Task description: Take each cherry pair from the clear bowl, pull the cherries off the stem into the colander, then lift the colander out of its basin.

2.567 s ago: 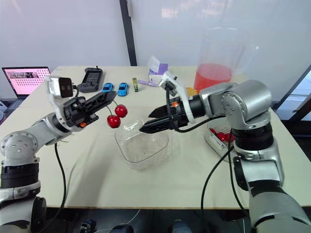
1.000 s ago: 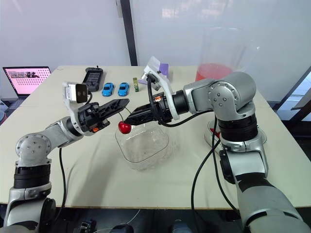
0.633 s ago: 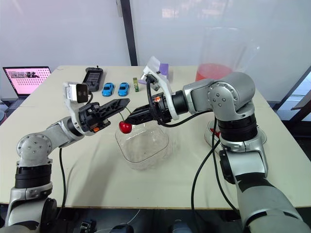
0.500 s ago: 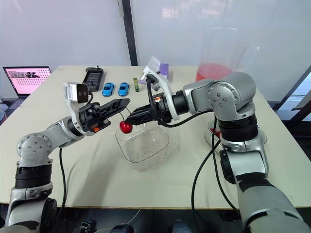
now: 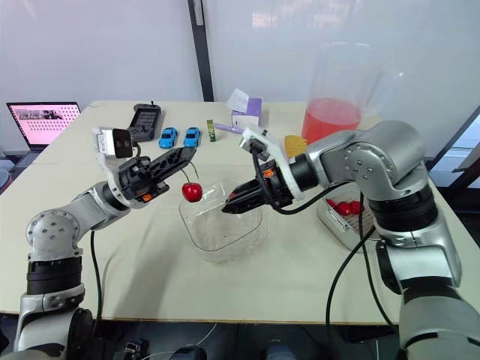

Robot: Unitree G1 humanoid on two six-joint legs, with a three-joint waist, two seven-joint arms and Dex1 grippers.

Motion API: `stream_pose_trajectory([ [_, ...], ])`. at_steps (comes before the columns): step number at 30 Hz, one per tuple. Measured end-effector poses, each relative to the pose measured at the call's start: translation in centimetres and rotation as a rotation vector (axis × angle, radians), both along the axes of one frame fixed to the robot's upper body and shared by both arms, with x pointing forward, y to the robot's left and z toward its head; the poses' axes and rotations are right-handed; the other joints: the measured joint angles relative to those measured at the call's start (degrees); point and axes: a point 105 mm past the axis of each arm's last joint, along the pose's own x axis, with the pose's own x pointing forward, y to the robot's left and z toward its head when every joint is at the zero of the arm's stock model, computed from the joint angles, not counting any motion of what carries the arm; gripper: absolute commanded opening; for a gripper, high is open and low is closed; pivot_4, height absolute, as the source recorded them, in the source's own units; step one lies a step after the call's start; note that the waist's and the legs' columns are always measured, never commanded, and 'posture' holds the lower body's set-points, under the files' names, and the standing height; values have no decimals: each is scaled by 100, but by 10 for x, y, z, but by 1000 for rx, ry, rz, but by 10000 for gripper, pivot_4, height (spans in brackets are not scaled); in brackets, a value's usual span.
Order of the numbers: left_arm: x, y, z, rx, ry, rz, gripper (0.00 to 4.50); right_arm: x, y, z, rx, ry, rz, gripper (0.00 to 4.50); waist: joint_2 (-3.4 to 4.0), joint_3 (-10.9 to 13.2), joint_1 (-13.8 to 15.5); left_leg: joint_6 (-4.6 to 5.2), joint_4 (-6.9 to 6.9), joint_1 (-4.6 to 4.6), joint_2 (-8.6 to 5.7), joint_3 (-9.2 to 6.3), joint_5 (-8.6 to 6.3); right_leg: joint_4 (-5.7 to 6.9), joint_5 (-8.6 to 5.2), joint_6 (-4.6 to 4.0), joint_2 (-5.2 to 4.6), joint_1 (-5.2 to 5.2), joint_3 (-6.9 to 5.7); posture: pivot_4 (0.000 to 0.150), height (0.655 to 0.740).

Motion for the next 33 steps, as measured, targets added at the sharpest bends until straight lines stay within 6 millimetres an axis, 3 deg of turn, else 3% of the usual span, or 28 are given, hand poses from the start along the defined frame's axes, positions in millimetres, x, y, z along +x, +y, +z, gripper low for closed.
stream_pose_trajectory([
  [3, -1, 1, -2, -6, 6, 15, 0, 7, -30, 28, 11, -147, -81, 8389, -4, 3, 30, 4, -2, -2, 0, 0, -2, -11, 0, 1, 1, 2, -1, 1500, 7400],
  [5, -3, 3, -1, -25, -6, 28, 0, 14, -62, 32, -43, -259, -176, 8389, -11, 0, 59, 12, -1, -2, 0, 0, -7, -22, -1, 1, 0, 9, -2, 1500, 7400],
  [6, -3, 3, -1, -33, -3, 32, 0, 21, -81, 25, -95, -292, -238, 8389, -12, 0, 58, 14, 1, -1, 0, 3, -8, -24, -1, 2, -1, 12, -1, 1500, 7400],
  [7, -4, 2, -3, -60, 4, 37, 0, 30, -113, 4, -227, -333, -336, 8389, -15, -1, 98, 16, 2, 2, -1, 4, -9, -29, -2, 4, -4, 19, -1, 1500, 7400],
  [10, -3, -2, -14, -104, 52, 41, 0, 48, -178, -45, -407, -246, -555, 8389, -14, 2, 128, 18, 13, 6, -2, 27, -11, -24, 3, 11, -6, 16, 21, 1500, 7400],
  [13, -4, -15, -20, -96, 81, -1, 0, 52, -212, -64, -466, -200, -666, 8389, 5, 9, 75, 17, 9, 8, 1, 42, -10, -6, 4, 10, 1, -4, 41, 1500, 7400],
  [21, 5, -9, -5, -58, 48, -8, 0, 56, -203, -48, -360, -187, -676, 44377, 9, 9, 7, 16, 3, 9, 2, 40, -9, -8, 4, 9, 2, -2, 39, 1500, 7400],
  [26, 6, -4, -4, -59, 48, -1, 0, 54, -203, -42, -317, -165, -685, 44377, 9, 9, 59, 15, 6, 4, -2, 39, -9, -13, 4, 10, -4, -2, 37, 1500, 7400],
  [28, 6, -3, -4, -58, 46, -1, 0, 55, -197, -28, -250, -174, -679, 44377, 12, 11, 49, 15, 5, 6, -2, 39, -9, -12, 4, 10, -3, -2, 37, 1500, 7400],
  [30, 6, -3, -3, -57, 43, -1, 0, 54, -172, -2, -104, -193, -614, 44377, 15, 12, -10, 14, 1, 8, 1, 39, -8, -8, 4, 9, 2, -3, 39, 1500, 7400],
  [33, 5, -2, -1, -45, 30, -16, 0, 34, -103, 33, 89, -210, -348, 44377, 15, 12, -59, 11, -2, 13, 10, 26, -6, -3, 4, 8, 16, -2, 31, 1500, 7400],
])
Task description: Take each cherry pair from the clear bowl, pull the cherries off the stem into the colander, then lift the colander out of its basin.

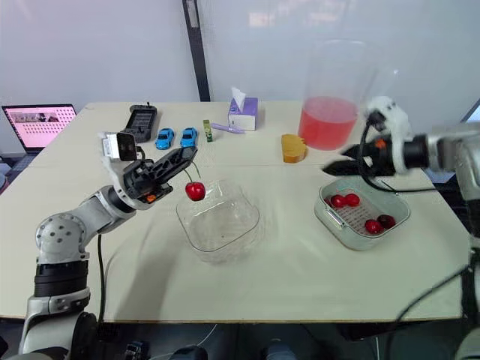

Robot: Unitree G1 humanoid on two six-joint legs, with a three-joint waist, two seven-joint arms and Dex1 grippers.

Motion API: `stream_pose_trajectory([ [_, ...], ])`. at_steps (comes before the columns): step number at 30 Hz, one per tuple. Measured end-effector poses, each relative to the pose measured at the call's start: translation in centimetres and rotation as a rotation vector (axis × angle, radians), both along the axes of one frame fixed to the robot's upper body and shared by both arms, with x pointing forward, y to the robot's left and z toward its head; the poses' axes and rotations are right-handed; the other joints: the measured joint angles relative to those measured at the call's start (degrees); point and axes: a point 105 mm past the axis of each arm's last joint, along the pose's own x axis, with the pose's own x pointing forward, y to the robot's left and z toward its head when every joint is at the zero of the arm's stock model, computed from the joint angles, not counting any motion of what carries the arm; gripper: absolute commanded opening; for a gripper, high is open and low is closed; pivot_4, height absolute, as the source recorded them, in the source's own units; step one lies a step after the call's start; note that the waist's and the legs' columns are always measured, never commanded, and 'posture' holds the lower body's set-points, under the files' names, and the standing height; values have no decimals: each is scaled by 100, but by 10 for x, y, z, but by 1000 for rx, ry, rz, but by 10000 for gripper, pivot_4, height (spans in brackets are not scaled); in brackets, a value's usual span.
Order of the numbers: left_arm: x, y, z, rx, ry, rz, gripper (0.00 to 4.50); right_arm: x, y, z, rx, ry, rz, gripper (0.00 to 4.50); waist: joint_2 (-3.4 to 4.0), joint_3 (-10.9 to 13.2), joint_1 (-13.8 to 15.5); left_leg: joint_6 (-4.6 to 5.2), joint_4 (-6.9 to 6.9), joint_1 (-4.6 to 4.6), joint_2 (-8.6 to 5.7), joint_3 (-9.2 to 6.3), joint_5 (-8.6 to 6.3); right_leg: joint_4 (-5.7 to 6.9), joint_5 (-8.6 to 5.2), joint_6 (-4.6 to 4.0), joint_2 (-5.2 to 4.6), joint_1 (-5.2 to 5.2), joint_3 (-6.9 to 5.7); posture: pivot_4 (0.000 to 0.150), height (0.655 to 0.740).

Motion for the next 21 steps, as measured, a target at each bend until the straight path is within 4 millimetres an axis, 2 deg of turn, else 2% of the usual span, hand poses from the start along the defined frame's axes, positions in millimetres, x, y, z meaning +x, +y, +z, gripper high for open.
stream_pose_trajectory([
  [2, 2, 0, 4, 6, -12, -5, 0, -18, 53, 1, 46, 21, 207, 44377, -2, -1, 4, 0, 3, -3, 0, -10, 0, 1, 0, 0, -1, 3, -11, 1500, 7400],
  [5, 3, 2, 9, 15, -29, -6, 0, -27, 93, -19, 49, 106, 332, 44377, -2, -1, 76, -2, 12, -13, -11, -12, 1, 0, 0, 0, -17, 4, -18, 1500, 7400],
  [7, 4, 3, 9, 17, -33, -5, 0, -30, 111, -31, 41, 151, 374, 44377, -3, -1, 117, -2, 16, -19, -14, -14, 1, -3, 0, 1, -22, 4, -21, 1500, 7400],
  [13, 3, 3, 10, 22, -37, -3, 0, -36, 146, -44, 54, 190, 451, 44377, -4, -1, 58, -4, 12, -15, -11, -18, 2, 3, 0, 1, -17, 2, -23, 1500, 7400],
  [17, 1, 3, 10, 21, -46, 0, 0, -39, 167, -40, 75, 191, 491, 44377, -3, -1, 23, -5, 9, -10, -9, -19, 3, 9, 0, 0, -15, 1, -22, 1500, 7400],
  [21, 4, 8, 13, -13, -48, 35, 0, -36, 173, -40, 80, 208, 486, 44377, -3, -1, 48, -5, 11, -12, -10, -19, 3, 8, 0, 0, -17, 1, -23, 1500, 7400],
])
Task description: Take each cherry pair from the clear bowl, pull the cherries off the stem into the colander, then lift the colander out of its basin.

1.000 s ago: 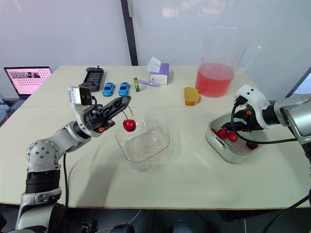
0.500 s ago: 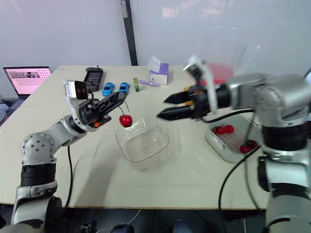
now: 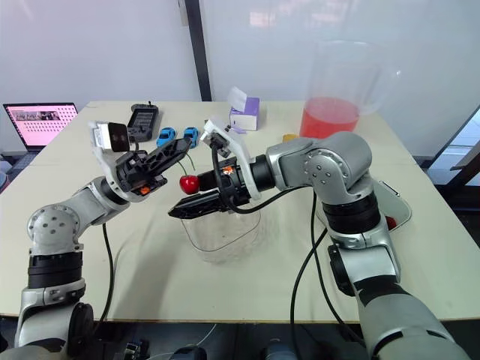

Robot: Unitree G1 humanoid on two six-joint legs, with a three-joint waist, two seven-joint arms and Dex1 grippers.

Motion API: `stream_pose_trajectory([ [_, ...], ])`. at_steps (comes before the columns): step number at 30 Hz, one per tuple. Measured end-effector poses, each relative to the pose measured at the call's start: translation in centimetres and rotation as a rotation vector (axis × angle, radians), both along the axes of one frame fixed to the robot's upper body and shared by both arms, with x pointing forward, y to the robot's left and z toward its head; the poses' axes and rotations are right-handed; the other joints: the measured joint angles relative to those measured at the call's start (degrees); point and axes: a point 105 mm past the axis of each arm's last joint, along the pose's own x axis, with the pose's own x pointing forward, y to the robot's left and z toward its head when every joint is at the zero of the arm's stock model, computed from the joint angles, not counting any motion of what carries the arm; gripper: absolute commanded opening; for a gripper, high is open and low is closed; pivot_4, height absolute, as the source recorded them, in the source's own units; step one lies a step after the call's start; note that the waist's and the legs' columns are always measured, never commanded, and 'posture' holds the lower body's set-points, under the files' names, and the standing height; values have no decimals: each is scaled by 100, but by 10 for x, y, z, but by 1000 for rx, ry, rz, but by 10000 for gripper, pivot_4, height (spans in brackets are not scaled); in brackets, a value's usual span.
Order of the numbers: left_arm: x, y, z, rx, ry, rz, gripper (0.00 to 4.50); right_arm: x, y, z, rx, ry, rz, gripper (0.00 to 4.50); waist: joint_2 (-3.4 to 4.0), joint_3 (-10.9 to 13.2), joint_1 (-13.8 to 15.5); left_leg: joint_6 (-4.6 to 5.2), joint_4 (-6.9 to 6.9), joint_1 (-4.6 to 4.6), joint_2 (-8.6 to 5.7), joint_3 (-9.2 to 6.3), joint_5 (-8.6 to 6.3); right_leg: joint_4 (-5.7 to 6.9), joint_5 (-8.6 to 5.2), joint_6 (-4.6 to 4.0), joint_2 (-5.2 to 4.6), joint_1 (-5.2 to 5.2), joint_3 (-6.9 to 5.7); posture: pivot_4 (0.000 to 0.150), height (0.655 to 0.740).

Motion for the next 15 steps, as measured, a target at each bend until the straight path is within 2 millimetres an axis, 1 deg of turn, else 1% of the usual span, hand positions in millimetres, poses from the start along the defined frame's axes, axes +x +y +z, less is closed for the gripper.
stream_pose_trajectory([
  [6, 0, 3, 1, 5, -3, 13, 0, 8, 3, 0, -18, 6, -16, 44377, 0, 0, -8, 0, -1, 0, 0, -1, 0, 0, 0, 0, 1, -1, 0, 1500, 7400],
  [10, 0, 13, -1, 5, 2, 47, 0, 14, 3, 0, -10, 3, -33, 44377, 0, 0, -24, 1, -2, 1, 0, 0, 0, 1, 0, 0, 2, -1, 0, 1500, 7400],
  [15, -1, 12, -1, 11, -2, 54, 0, 19, 4, 5, -2, -15, -40, 44377, 0, 0, -15, 0, -2, 1, 0, 0, 0, 0, 0, 0, 1, -1, 0, 1500, 7400],
])
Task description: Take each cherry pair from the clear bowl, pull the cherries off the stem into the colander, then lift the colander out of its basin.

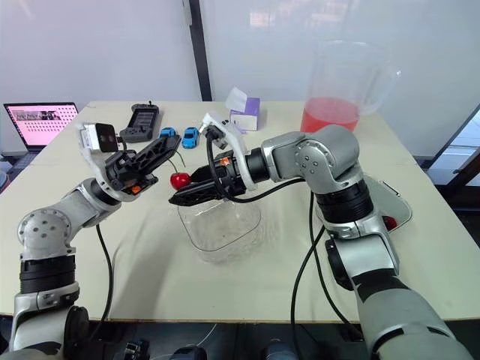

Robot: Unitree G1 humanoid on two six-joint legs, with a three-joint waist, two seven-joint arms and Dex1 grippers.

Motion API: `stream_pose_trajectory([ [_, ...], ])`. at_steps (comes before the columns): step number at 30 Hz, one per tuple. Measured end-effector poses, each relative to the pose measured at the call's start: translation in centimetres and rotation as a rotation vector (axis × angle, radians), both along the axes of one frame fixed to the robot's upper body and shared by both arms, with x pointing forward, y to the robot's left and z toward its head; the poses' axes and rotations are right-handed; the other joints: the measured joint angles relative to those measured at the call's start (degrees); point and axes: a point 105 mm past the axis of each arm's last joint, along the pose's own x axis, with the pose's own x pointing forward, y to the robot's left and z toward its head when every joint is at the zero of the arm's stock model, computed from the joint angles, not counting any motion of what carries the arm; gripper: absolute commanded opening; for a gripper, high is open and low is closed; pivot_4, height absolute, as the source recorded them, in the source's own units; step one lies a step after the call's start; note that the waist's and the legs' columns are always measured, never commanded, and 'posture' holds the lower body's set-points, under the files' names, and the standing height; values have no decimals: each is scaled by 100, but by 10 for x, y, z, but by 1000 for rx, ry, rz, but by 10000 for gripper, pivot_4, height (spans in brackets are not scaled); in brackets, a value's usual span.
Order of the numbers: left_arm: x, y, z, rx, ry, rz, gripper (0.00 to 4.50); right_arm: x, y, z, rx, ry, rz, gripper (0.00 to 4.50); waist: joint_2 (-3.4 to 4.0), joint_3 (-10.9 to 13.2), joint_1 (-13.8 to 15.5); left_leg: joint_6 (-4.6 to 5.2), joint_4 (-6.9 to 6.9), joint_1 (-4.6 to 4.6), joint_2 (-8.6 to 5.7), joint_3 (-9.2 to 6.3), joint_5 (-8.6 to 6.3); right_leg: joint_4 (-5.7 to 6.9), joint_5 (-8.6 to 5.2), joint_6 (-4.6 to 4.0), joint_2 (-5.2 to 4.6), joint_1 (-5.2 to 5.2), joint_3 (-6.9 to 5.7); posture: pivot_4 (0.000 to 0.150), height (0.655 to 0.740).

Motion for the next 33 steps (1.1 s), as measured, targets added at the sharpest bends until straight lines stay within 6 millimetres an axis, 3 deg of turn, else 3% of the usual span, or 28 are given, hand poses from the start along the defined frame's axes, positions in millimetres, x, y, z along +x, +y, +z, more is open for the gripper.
stream_pose_trajectory([
  [9, -2, 1, 3, -3, -10, 3, 0, 3, 2, 3, 12, 1, -1, 44377, 0, 0, 3, 0, 0, 0, 0, 0, 0, 0, 0, 0, 0, 0, 0, 1500, 7400],
  [12, -2, 1, 3, -4, -12, 2, 0, 4, 2, 3, 11, 0, -6, 35460, 0, 0, 3, 0, 0, 0, 0, 0, 0, 0, 0, 0, 0, 0, 0, 1500, 7400],
  [17, -2, 0, 3, -9, -12, -3, 0, 4, 1, 5, 17, -4, -14, 10660, 0, 0, 5, 0, -1, 0, 0, 0, 0, 0, 0, 0, 0, 0, 0, 1500, 7400],
  [19, -3, -1, 3, -9, -12, -5, 0, 5, 0, 6, 25, -7, -20, 6318, 0, 0, 5, 0, -1, 0, 0, 0, 0, 0, 0, 0, 0, 0, 0, 1500, 7400],
  [29, 0, 0, 4, -15, -11, -13, 0, 5, -4, 9, 30, -18, -31, 6205, 0, 0, 6, 0, -1, 0, 0, 0, 0, 0, 0, 0, 0, 0, 0, 1500, 7400],
  [33, 0, -4, 1, 1, 1, -27, 0, 2, -7, -2, -12, -62, -24, 6205, 0, 0, 7, 0, -1, 0, 0, 0, 0, -1, 0, 0, 0, 1, 0, 1500, 7400],
])
